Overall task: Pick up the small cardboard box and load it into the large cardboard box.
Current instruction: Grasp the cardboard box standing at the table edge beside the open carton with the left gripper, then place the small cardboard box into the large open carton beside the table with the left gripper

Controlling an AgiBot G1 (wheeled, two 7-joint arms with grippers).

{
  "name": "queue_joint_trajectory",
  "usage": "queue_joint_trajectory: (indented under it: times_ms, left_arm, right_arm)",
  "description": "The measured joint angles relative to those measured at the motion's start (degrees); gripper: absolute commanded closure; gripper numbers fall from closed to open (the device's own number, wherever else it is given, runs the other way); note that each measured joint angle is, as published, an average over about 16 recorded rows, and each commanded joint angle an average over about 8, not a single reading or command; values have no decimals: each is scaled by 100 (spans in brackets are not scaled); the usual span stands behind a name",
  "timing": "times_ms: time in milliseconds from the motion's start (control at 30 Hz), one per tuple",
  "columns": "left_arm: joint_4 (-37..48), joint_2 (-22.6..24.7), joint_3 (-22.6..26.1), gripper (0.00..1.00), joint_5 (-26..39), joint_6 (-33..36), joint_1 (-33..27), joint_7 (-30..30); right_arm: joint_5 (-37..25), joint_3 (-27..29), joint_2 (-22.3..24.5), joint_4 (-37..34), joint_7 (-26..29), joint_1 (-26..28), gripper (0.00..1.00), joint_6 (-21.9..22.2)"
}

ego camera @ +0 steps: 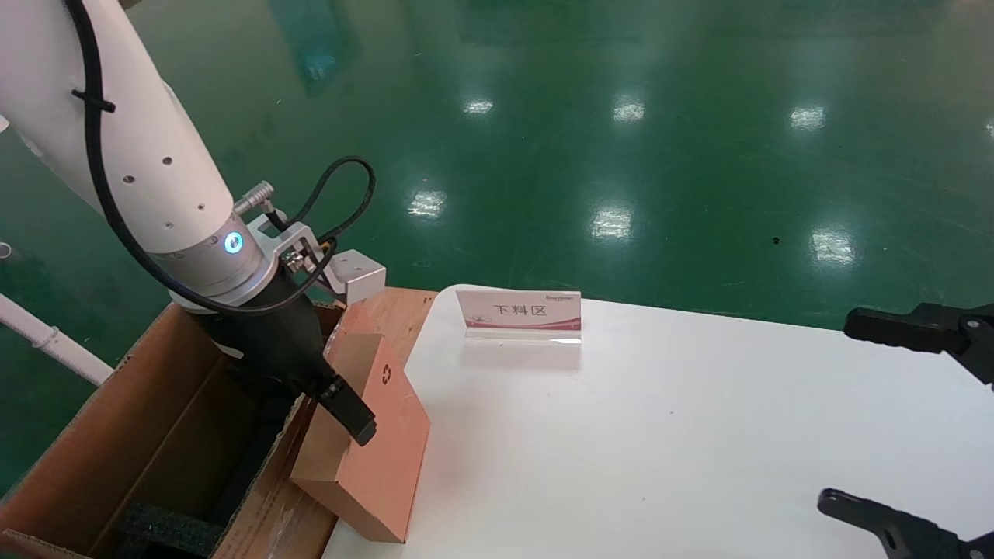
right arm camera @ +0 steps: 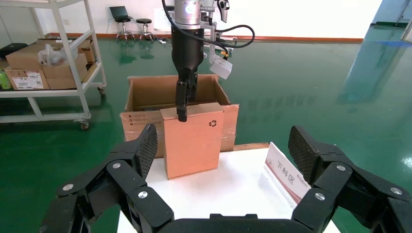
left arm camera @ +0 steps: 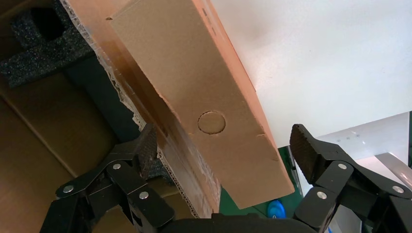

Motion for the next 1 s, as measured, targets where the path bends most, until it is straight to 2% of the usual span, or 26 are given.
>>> queue_joint_trajectory:
  times_ms: [1000]
  left_arm:
    - [31,17,58,0,-24,-16,-9,42]
  right_arm:
    - [4,-5,1,-5,-4,2,0,2]
